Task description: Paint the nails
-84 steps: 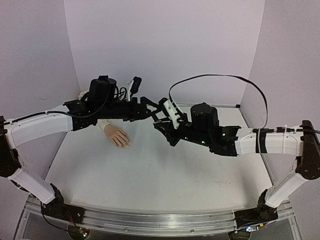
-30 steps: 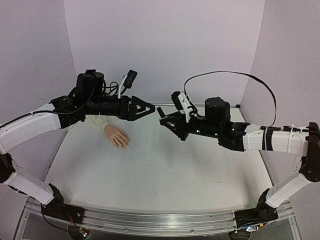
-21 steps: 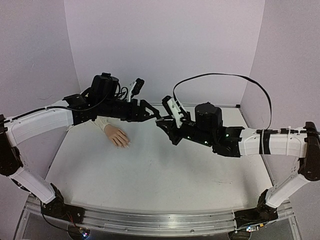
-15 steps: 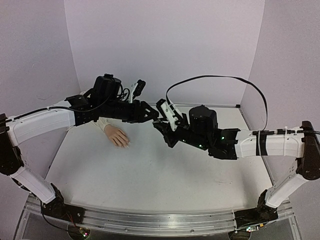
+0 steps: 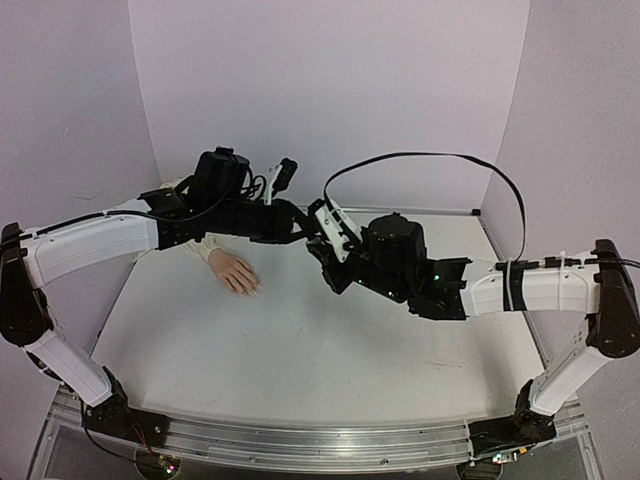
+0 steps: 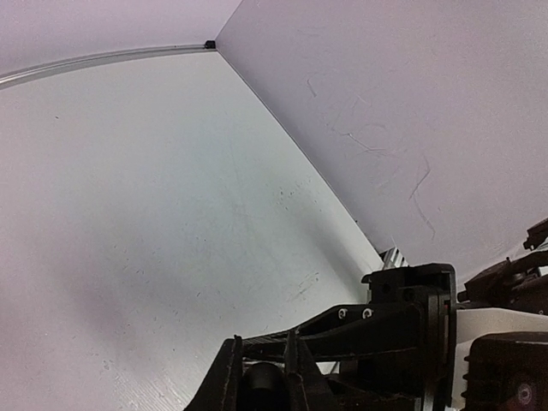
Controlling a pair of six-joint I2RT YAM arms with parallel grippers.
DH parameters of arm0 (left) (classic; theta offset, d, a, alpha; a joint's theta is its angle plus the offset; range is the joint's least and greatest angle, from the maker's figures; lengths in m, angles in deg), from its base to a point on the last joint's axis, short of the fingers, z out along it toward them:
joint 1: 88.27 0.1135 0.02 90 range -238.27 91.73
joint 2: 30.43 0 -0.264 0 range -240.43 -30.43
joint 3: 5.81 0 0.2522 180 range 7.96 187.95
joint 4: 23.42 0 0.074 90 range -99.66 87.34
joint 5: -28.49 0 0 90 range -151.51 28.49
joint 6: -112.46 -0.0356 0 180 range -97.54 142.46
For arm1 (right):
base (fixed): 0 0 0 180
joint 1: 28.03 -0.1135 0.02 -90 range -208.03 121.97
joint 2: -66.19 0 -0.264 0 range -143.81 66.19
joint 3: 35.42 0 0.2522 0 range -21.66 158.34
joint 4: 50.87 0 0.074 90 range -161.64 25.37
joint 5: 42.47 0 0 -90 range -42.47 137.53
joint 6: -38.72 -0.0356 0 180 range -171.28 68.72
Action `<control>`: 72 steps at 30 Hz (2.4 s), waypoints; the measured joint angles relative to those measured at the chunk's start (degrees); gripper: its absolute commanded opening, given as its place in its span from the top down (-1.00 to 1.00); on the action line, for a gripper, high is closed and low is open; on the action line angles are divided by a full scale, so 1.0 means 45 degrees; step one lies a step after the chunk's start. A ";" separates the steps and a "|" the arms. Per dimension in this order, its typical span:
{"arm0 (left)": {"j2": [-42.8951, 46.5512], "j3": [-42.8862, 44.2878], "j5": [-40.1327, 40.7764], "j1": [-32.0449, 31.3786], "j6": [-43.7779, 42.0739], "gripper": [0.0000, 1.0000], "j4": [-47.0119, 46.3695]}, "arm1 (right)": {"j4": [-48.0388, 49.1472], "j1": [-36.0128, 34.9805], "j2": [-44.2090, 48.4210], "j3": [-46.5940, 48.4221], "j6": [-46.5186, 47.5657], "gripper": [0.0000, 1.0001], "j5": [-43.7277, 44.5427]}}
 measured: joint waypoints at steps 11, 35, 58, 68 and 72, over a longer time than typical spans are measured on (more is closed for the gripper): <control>0.0209 0.0117 -0.6955 0.0457 -0.4517 1.00 -0.0763 | -0.0384 0.3143 0.1098 -0.0063 -0.2254 1.00 -1.3376; 0.2365 -0.0729 -0.2671 -0.0019 -0.2982 -0.79 -0.0204 | 0.0034 0.2822 0.1564 -0.1005 -0.1841 1.00 -0.8131; -0.1015 0.1020 -0.0335 -0.0117 0.1637 -0.01 0.0189 | -0.0146 0.1069 0.0631 -0.0709 -0.0636 1.00 -0.1258; -0.1175 0.1078 0.0384 -0.0180 0.1506 0.87 0.0253 | 0.0097 0.0879 0.0350 -0.0539 -0.0559 1.00 -0.0991; -0.1175 0.1098 0.0437 -0.0175 0.1447 1.00 0.0214 | 0.0092 0.0903 0.0325 -0.0471 -0.0612 1.00 -0.1073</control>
